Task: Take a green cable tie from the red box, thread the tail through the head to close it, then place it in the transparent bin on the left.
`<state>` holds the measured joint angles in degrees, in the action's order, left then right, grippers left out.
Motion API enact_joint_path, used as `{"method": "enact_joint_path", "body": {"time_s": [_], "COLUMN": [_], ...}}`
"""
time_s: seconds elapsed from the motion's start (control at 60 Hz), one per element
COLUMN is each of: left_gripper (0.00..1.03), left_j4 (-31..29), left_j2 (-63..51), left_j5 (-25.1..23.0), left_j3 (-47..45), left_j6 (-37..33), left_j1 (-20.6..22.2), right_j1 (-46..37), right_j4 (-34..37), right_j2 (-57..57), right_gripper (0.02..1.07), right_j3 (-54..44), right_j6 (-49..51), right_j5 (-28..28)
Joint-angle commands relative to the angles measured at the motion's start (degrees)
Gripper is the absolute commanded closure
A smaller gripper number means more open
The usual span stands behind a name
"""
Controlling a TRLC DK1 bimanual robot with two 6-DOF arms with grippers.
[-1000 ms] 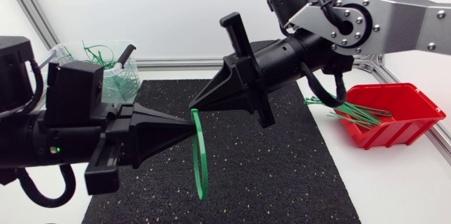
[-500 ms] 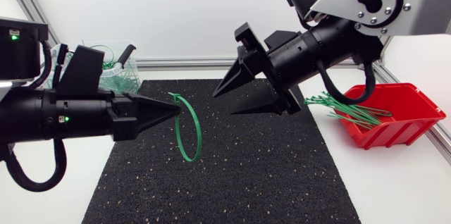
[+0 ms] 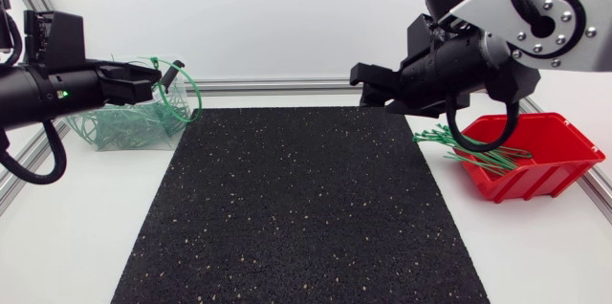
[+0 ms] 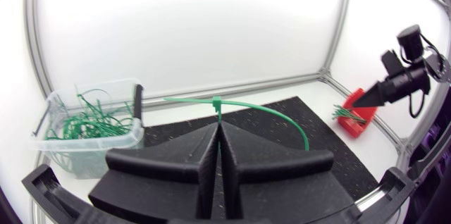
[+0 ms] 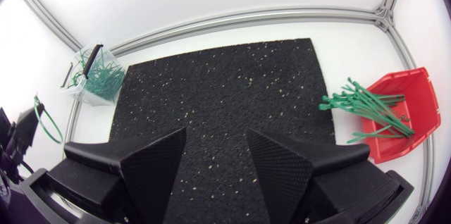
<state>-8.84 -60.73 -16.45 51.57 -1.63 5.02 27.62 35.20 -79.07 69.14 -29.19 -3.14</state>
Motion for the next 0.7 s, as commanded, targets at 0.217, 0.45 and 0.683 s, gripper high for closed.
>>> {"method": "enact_joint_path", "body": {"time_s": [0.217, 0.45, 0.683], "left_gripper": [1.00, 1.00, 1.00], "left_j4": [18.77, 24.13, 17.45], "left_j2": [-11.43, -24.17, -39.03], "left_j5": [5.02, 8.98, 10.21], "left_j3": [8.19, 19.53, 34.65], "left_j6": [-5.75, -9.18, -11.29], "left_j1": [-13.10, -18.38, -23.12], "right_j1": [-2.83, -4.68, -5.29], "right_j4": [-8.75, -10.50, -9.27], "right_j2": [6.91, 11.39, 15.35], "right_gripper": [0.41, 0.41, 0.41], "right_j3": [-8.15, -11.31, -13.42], "right_j6": [9.94, 12.67, 13.72], "right_j5": [-10.66, -12.42, -12.77]}}
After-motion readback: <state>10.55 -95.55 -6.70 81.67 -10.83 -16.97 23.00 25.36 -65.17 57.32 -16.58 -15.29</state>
